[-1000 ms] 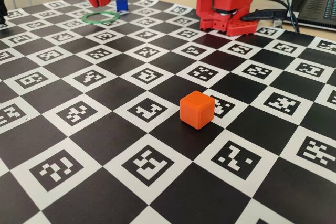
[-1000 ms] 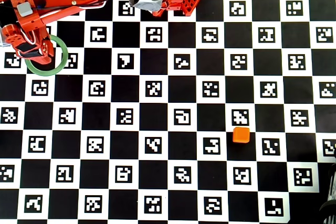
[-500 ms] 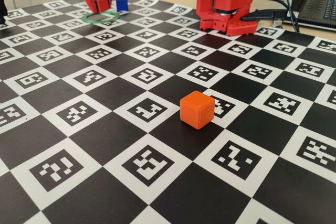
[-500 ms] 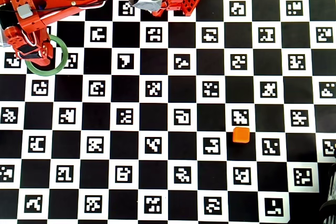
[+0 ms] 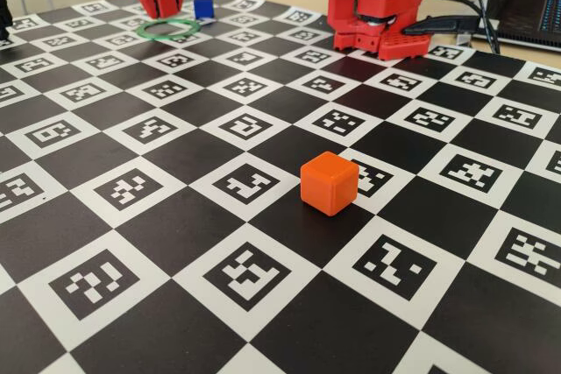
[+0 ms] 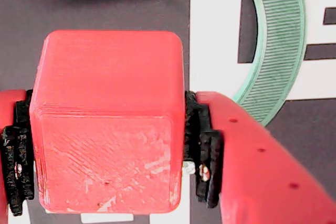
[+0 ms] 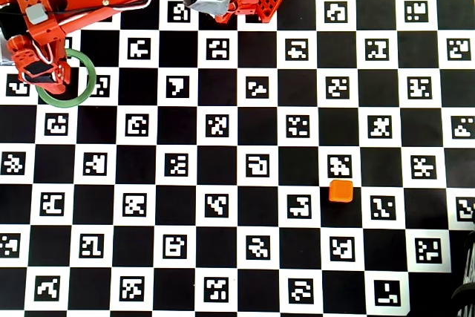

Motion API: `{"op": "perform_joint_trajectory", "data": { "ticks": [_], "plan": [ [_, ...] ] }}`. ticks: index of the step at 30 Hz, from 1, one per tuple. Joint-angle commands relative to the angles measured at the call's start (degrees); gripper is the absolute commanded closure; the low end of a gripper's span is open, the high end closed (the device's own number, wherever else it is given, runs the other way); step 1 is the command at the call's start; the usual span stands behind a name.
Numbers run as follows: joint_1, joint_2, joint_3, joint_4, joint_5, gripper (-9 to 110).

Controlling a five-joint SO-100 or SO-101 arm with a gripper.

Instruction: Grab the red cube then put it in the green circle then put the blue cube on top and finally the orange cube on top

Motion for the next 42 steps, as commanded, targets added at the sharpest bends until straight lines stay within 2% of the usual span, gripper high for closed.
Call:
{"op": "perform_joint_trajectory", "data": {
  "ticks": [1,42],
  "plan": [
    [0.0,9.2,-0.1,-1.0,0.6,98],
    [-0.4,11.8,11.4,-10.0,2.9,97]
  ]
}}
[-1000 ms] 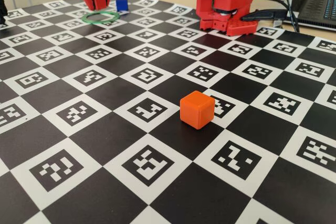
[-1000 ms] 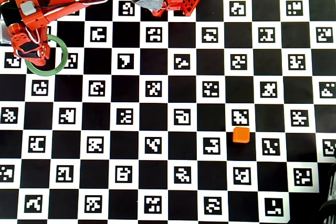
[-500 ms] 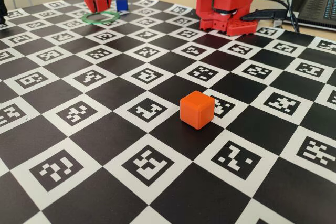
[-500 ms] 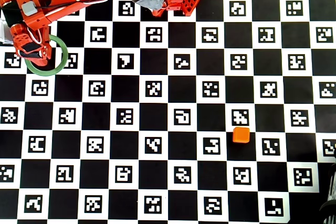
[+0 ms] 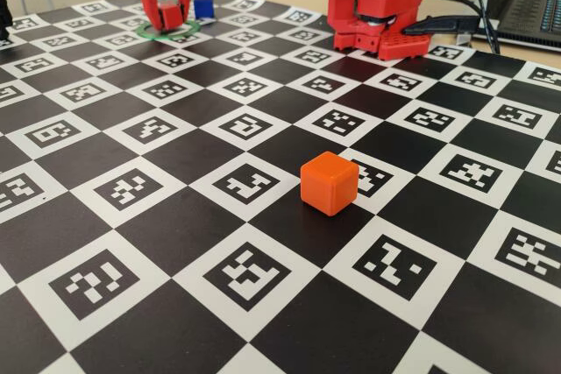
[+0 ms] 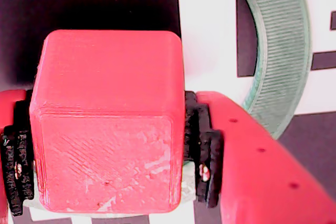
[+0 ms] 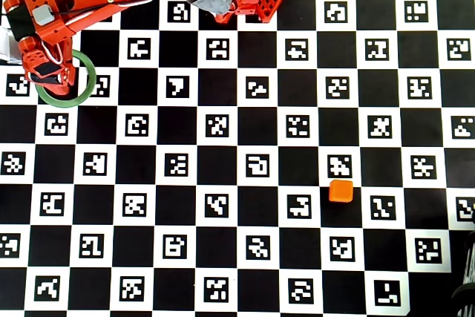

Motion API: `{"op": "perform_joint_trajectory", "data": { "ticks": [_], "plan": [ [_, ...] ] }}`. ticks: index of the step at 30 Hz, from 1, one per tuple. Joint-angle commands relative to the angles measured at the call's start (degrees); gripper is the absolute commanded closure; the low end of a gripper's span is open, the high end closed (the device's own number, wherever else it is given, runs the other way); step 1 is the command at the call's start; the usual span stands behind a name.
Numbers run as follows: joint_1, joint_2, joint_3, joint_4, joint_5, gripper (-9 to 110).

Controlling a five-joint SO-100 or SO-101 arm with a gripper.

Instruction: Grab the red cube then put it in the green circle then put the blue cube on top and finally the orange cube on top

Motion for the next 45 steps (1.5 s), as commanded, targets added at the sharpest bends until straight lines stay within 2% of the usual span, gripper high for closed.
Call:
{"op": "perform_joint_trajectory", "data": {
  "ticks": [1,27,45],
  "plan": [
    [-0.4,8.2,-0.5,-1.1,0.0,97],
    [0.0,7.5,1.2,-1.8,-2.2,96],
    [0.6,7.4,1.2,-3.3,-1.8,88]
  ]
}}
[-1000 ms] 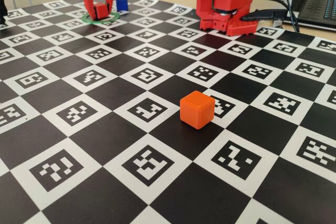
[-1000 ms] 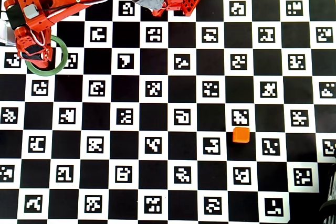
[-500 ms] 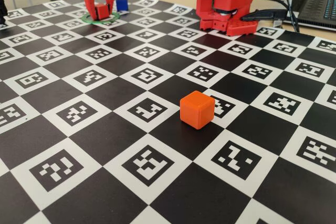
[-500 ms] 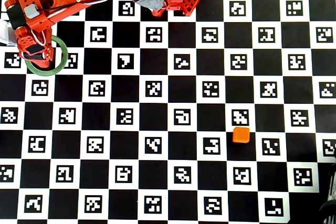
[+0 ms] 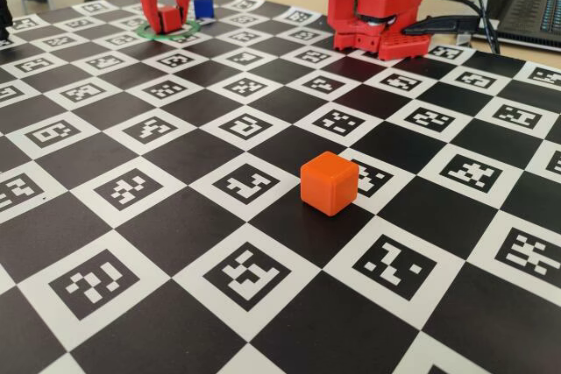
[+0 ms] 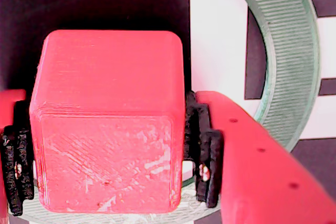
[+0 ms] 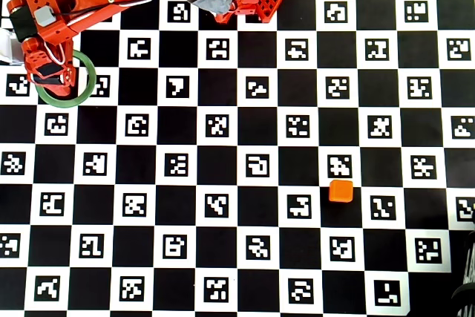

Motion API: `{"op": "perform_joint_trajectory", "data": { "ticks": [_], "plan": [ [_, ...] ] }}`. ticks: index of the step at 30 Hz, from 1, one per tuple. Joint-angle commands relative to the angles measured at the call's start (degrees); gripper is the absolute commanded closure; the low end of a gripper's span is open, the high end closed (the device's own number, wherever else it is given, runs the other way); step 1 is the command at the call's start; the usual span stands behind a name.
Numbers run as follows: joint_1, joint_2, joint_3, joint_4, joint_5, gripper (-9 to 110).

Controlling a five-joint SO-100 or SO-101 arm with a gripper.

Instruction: Grab the red cube then put it in the green circle then put the blue cube on top and finally the orange cube on top

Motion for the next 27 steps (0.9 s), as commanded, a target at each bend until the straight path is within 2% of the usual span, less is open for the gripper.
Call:
{"op": "perform_joint_trajectory", "data": {
  "ticks": [1,7,13,27],
  "plan": [
    [0.6,7.0,-0.3,-0.8,0.4,87],
    [0.7,7.0,-0.3,-1.0,1.1,71],
    [0.8,7.0,-0.4,-1.0,1.2,61],
    [1.2,7.0,-1.2,-0.6,0.5,53]
  ]
}}
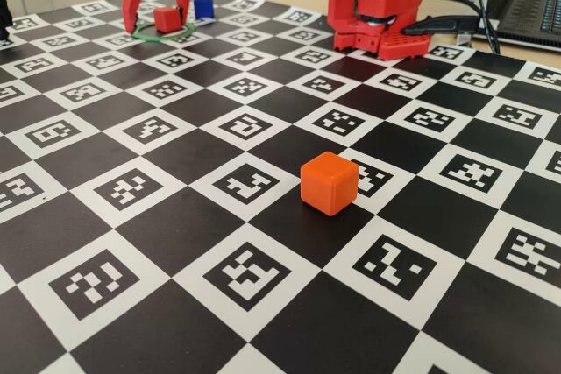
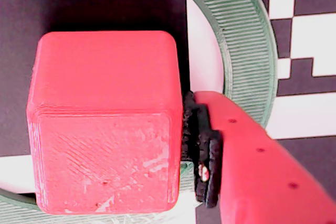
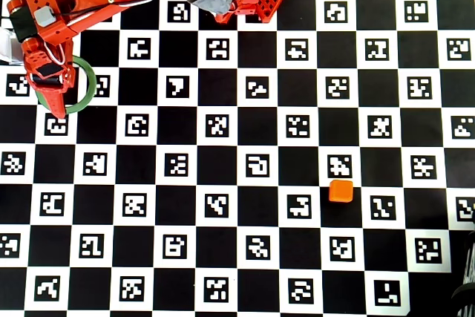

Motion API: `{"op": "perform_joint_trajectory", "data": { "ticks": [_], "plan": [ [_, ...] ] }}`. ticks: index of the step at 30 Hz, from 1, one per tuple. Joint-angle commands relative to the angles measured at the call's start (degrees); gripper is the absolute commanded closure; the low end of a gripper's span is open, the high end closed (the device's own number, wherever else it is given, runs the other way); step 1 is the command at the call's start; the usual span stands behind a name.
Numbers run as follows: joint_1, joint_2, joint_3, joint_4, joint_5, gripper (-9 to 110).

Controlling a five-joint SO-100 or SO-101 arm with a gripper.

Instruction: Grab the red cube then put it in the green circle then put the blue cube on top and finally the orange cube on top

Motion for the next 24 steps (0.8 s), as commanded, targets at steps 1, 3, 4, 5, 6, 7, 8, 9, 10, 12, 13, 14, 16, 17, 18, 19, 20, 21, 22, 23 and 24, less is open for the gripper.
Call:
{"op": "perform_joint_trajectory", "data": {
  "ticks": [1,3,4,5,6,7,8,9,10,12,13,14,16,17,18,19,20,21,22,23,24],
  "plan": [
    [1.2,7.0,-1.3,-0.6,-0.7,53],
    [1.4,7.0,-1.3,-0.6,-0.9,53],
    [1.4,7.0,-1.3,-0.5,-1.1,53],
    [1.5,7.0,-1.3,-0.4,-1.1,52],
    [1.6,7.0,-1.3,-0.4,-1.1,52],
    [1.6,7.0,-1.3,-0.4,-1.1,52],
    [1.7,7.0,-1.4,-0.4,-1.1,52],
    [1.7,7.0,-1.5,-0.2,-1.1,52],
    [1.7,7.0,-1.7,-0.1,-1.2,52],
    [1.8,7.1,-2.1,0.3,-1.2,52],
    [1.8,7.1,-2.5,0.7,-1.1,51],
    [1.7,7.2,-3.2,1.3,-0.9,51],
    [1.4,7.5,-4.2,2.7,-0.7,51],
    [1.3,7.7,-4.6,3.3,-0.4,51],
    [1.1,8.0,-4.8,3.9,-0.2,51],
    [1.1,8.3,-5.1,4.4,-0.1,51],
    [1.0,8.5,-5.4,4.7,0.1,51],
    [0.9,8.7,-5.5,4.9,0.2,51],
    [0.9,8.8,-5.9,5.0,0.3,51],
    [0.8,8.9,-6.2,5.1,0.4,51],
    [0.8,8.9,-6.6,5.3,0.4,51]
  ]
}}
